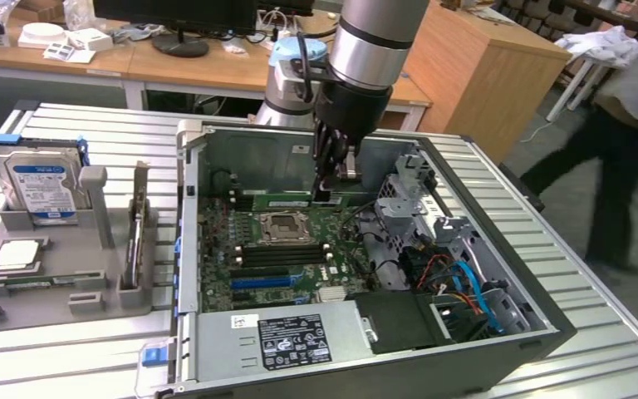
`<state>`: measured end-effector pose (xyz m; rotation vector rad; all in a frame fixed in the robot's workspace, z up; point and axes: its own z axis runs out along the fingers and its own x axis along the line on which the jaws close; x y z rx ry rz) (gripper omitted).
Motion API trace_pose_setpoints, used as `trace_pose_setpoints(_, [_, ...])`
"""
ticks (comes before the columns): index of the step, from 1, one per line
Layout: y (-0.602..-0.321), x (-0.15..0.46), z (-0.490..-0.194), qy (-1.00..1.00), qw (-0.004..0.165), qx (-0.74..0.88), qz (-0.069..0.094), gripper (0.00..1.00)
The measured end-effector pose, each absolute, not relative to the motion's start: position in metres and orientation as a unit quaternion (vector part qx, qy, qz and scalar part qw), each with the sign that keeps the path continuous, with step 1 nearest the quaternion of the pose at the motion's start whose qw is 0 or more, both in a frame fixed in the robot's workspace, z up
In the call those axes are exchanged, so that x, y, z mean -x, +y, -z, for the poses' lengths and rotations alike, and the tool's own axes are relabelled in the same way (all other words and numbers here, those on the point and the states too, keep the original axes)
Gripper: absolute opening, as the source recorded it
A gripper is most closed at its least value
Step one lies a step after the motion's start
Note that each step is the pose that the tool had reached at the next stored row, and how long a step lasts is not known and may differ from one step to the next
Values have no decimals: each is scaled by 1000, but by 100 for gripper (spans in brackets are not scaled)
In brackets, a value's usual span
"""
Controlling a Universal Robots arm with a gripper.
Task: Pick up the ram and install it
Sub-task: 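Pick up the ram and move it above insertion slot, then insert the ram into the slot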
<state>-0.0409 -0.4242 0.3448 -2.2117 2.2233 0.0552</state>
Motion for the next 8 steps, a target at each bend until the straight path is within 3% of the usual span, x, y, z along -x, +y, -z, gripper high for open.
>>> trace_pose_setpoints(8, [-424,39,-345,709,2,705,-18,12])
